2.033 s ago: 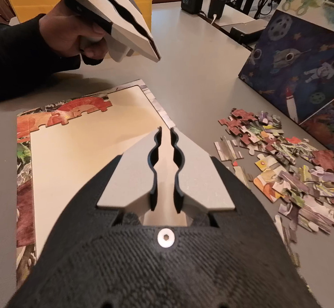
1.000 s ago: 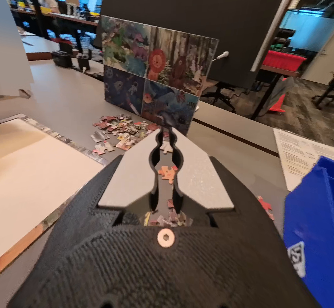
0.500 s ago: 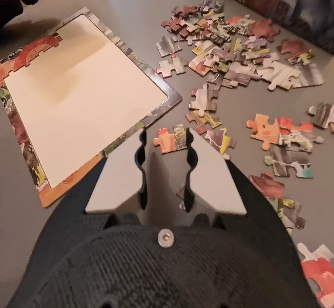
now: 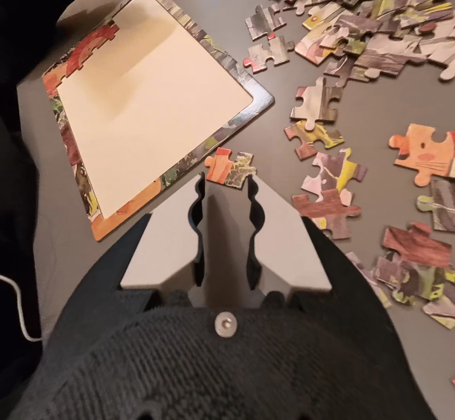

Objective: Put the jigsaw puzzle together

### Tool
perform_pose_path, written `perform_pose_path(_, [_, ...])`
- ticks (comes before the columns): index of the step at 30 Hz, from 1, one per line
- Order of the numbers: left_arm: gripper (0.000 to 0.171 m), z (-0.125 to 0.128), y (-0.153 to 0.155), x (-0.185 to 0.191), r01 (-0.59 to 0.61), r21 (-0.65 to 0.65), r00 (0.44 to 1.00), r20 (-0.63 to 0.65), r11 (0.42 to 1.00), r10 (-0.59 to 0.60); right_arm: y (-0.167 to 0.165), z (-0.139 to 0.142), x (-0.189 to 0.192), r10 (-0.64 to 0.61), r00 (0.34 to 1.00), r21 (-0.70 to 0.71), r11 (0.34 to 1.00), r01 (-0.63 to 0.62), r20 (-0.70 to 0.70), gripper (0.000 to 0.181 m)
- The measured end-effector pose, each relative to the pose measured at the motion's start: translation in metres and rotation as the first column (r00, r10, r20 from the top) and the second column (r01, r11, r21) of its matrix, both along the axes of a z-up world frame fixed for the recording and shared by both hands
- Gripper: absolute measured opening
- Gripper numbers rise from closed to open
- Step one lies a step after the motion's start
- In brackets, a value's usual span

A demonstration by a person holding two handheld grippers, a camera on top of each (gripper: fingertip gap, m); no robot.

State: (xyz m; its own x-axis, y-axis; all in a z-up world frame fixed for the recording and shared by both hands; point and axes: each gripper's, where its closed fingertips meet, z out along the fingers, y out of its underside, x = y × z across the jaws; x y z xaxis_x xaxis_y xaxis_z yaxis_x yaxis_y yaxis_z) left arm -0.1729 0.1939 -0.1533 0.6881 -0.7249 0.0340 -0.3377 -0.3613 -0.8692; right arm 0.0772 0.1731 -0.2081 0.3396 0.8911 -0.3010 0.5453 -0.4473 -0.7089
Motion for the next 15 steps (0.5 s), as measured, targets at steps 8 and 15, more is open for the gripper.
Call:
perform_pose_path(8, [0.000,-0.001,0.000,-0.001,-0.002,-0.003,1.000,-0.002,1.000,0.002,0.007,0.018,-0.014,0.016,1.000,0.216,0.976,-0.012,-0.019,0.054])
perform_pose_path(15, [0.000,-0.001,0.000,0.000,0.000,-0.001,1.000,-0.007,1.000,0.000,0.004,0.000,-0.016,0.031,0.998,0.189,0.981,-0.041,0.054,0.057])
